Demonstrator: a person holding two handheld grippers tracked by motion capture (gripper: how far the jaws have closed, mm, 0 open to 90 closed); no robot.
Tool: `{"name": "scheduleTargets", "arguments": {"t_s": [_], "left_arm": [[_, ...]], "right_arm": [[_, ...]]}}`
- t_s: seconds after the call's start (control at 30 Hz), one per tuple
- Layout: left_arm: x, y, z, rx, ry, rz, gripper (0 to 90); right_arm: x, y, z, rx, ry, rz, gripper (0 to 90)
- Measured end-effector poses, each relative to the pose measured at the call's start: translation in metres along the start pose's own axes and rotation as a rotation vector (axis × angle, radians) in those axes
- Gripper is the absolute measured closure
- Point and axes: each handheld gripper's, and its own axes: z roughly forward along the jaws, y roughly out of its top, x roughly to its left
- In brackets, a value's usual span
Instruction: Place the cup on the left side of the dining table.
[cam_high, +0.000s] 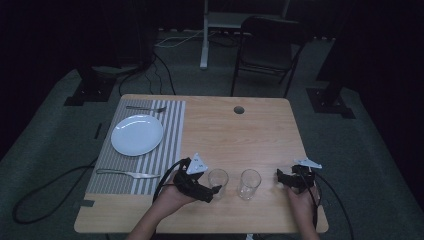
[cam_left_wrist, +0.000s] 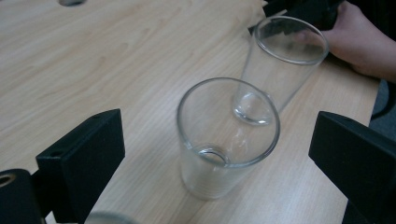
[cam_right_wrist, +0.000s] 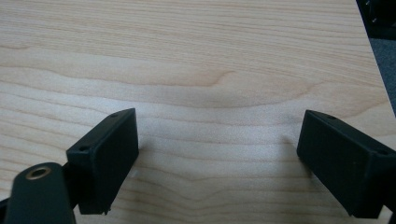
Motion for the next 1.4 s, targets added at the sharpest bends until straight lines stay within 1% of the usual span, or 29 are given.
{"name": "scheduleTargets", "arguments": {"t_s": [0.03, 0.07, 0.17, 0.2, 0.3, 0.4, 0.43, 0.5, 0.63, 0.7, 0.77, 0.8, 0.83, 0.9, 0.93, 0.97, 1.0, 1.03, 1.07, 1.1, 1.13, 1.17, 1.23, 1.33, 1.4], "left_arm": [[-0.001, 0.002, 0.002, 0.010, 0.012, 0.004, 4.0], [-0.001, 0.003, 0.004, 0.020, 0.006, 0.003, 4.0], [-0.002, 0.007, 0.009, 0.041, 0.009, -0.003, 4.0], [-0.003, 0.008, 0.010, 0.049, 0.022, -0.001, 4.0], [-0.005, 0.011, 0.015, 0.092, 0.037, -0.003, 4.0], [-0.006, 0.015, 0.020, 0.122, 0.035, -0.009, 4.0], [-0.007, 0.016, 0.021, 0.135, 0.031, -0.007, 4.0], [-0.008, 0.017, 0.025, 0.155, 0.046, 0.003, 4.0], [-0.009, 0.019, 0.032, 0.197, 0.052, 0.009, 4.1], [-0.010, 0.019, 0.035, 0.210, 0.045, 0.006, 5.3], [-0.011, 0.021, 0.038, 0.235, 0.062, 0.023, 5.4], [-0.011, 0.022, 0.039, 0.240, 0.064, 0.019, 5.4], [-0.012, 0.022, 0.039, 0.247, 0.075, 0.028, 7.0], [-0.011, 0.024, 0.040, 0.258, 0.061, 0.034, 13.8], [-0.012, 0.024, 0.041, 0.265, 0.068, 0.042, 14.5], [-0.012, 0.025, 0.042, 0.278, 0.066, 0.052, 14.9], [-0.012, 0.026, 0.043, 0.286, 0.057, 0.048, 15.9], [-0.012, 0.027, 0.044, 0.296, 0.059, 0.054, 16.3], [-0.012, 0.027, 0.045, 0.307, 0.058, 0.068, 21.4], [-0.012, 0.028, 0.046, 0.317, 0.050, 0.072, 25.3], [-0.012, 0.029, 0.047, 0.323, 0.046, 0.071, 25.8], [-0.011, 0.029, 0.047, 0.329, 0.042, 0.073, 28.5], [-0.009, 0.030, 0.047, 0.338, 0.026, 0.067, 28.7], [-0.009, 0.030, 0.048, 0.339, 0.028, 0.073, 28.8], [-0.009, 0.030, 0.048, 0.328, 0.028, 0.077, 28.9]], "right_arm": [[0.000, 0.000, 0.000, 0.000, 0.000, 0.000, 12.2], [0.000, 0.000, 0.000, 0.000, 0.000, 0.000, 12.3], [0.000, 0.000, 0.000, 0.000, 0.000, 0.000, 12.3], [0.000, 0.000, 0.000, 0.000, 0.000, 0.000, 12.3], [0.000, 0.000, 0.000, 0.000, 0.000, 0.000, 12.2], [0.000, 0.000, 0.000, 0.000, 0.000, 0.000, 12.2], [0.000, 0.000, 0.000, 0.000, 0.000, 0.000, 12.2], [0.000, 0.000, 0.000, 0.000, 0.000, 0.000, 12.3], [0.000, 0.000, 0.000, 0.000, 0.000, 0.000, 12.2], [0.000, 0.000, 0.000, 0.000, 0.000, 0.000, 12.2], [0.000, 0.000, 0.000, 0.000, 0.000, 0.000, 12.3], [0.000, 0.000, 0.000, 0.000, 0.000, 0.000, 12.2], [0.000, 0.000, 0.000, 0.000, 0.000, 0.000, 12.2], [0.000, 0.000, 0.000, 0.000, 0.000, 0.000, 12.3], [0.000, 0.000, 0.000, 0.000, 0.000, 0.000, 12.3], [0.000, 0.000, 0.000, 0.000, 0.000, 0.000, 12.3], [0.000, 0.000, 0.000, 0.000, 0.000, 0.000, 12.3], [0.000, 0.000, 0.000, 0.000, 0.000, 0.000, 12.2], [0.000, 0.000, 0.000, 0.000, 0.000, -0.001, 12.2], [0.000, 0.000, 0.000, 0.000, 0.000, -0.001, 12.3], [0.000, 0.000, 0.000, 0.000, 0.000, 0.000, 12.3], [0.000, 0.000, 0.000, 0.000, 0.001, 0.000, 12.3], [0.000, 0.000, 0.000, 0.000, 0.001, 0.000, 12.3], [0.000, 0.000, 0.000, 0.000, 0.000, 0.000, 12.3], [0.000, 0.000, 0.000, 0.000, 0.001, 0.000, 12.3]]}}
